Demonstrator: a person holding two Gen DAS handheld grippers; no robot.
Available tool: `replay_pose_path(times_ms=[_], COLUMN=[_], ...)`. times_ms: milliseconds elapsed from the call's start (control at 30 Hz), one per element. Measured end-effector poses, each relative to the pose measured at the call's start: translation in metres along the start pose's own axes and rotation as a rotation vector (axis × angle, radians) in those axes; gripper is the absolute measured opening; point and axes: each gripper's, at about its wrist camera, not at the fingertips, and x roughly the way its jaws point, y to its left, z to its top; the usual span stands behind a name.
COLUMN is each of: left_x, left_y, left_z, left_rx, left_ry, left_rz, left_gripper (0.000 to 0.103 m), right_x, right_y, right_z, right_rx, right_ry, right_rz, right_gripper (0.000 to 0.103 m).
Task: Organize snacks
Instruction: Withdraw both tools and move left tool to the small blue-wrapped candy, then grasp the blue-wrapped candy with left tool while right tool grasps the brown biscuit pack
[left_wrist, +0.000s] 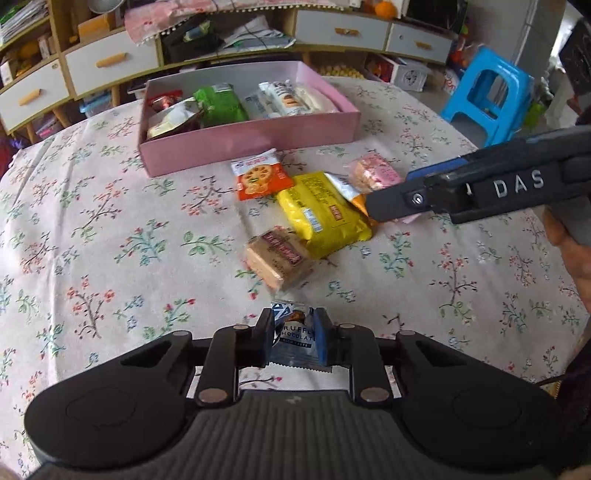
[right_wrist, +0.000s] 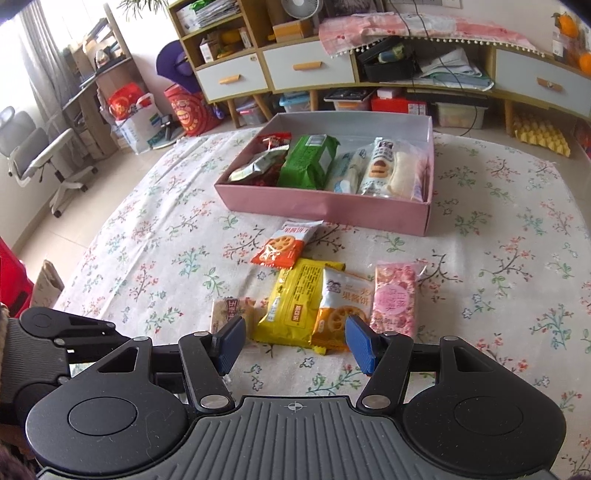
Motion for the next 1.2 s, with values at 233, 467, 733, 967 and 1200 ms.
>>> replay_pose_path(times_ms=[233, 467, 733, 967, 1200], left_x=[-0.001, 0.011, 0.011, 0.011, 0.009], left_y=[0.023, 0.03, 0.031, 0.033, 0.037], left_z=[-0.005, -0.016, -0.017, -0.015, -0.013], left_rx=[-0.048, -0.041, -0.038, -0.047, -0.066], left_ry=[0.005, 0.056, 0.038, 0.029, 0.02], left_rz=[0.061, 0.066, 0.073, 0.086, 0.091], left_gripper=[0.02, 0.022, 0.022, 0.021, 0.021], right_x=[0.018, 0.033, 0.053, 0.065, 0.077], right_y=[0.02, 0.043, 0.062, 0.06, 0.065], right_z=[-0.006, -0.01, -0.012, -0.012, -0.019], right_rx=[-0.036, -0.088, -0.119, -0.102, -0.114], right_ry=[0.007, 0.002, 0.0, -0.014, 0.0], right_rz=[-0.002, 0.018, 0.03, 0.02, -0.005], right_gripper=[0.06, 0.058, 0.052, 0.041, 0.034])
